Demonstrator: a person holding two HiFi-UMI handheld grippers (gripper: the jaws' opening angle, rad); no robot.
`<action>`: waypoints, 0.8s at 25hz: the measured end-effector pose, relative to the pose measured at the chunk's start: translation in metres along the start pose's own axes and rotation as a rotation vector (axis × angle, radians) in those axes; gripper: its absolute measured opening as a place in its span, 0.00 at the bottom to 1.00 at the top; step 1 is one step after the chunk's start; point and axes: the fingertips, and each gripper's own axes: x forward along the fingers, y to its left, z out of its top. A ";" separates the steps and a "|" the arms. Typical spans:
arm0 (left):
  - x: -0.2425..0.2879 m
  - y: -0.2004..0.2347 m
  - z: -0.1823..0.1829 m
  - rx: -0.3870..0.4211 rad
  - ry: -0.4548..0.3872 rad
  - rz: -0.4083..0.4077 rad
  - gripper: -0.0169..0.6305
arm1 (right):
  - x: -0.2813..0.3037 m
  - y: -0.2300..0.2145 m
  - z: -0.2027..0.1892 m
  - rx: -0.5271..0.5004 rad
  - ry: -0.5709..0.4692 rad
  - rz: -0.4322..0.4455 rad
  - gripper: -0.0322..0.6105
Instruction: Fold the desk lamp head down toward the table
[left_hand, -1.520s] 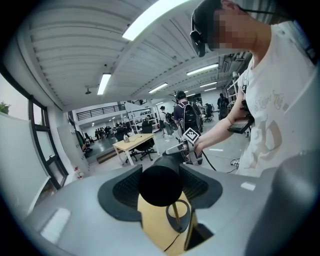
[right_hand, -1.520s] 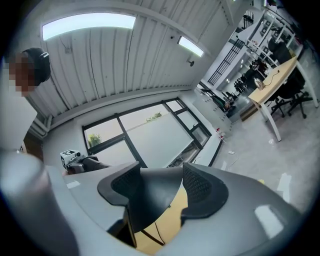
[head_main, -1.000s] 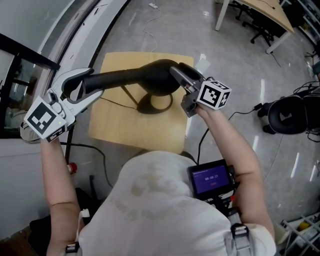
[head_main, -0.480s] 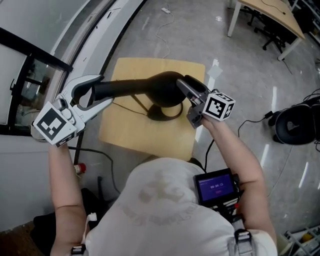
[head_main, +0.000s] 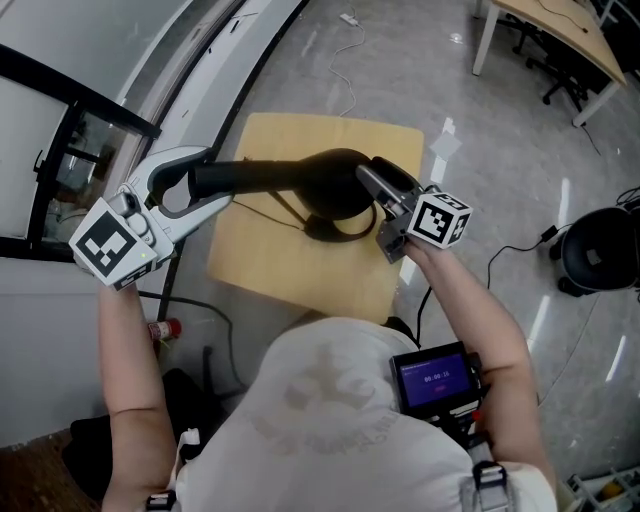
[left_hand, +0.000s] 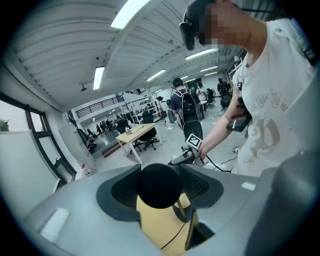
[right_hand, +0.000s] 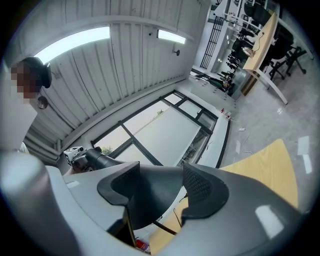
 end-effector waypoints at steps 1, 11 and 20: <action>0.000 0.001 0.000 0.001 0.004 0.000 0.41 | 0.001 0.000 -0.001 0.003 0.002 0.002 0.49; 0.006 0.004 0.005 0.017 0.026 0.032 0.41 | 0.003 -0.003 -0.007 0.017 0.021 0.021 0.49; 0.009 0.007 0.007 -0.009 0.075 0.071 0.43 | 0.007 -0.003 -0.012 0.040 0.021 0.041 0.49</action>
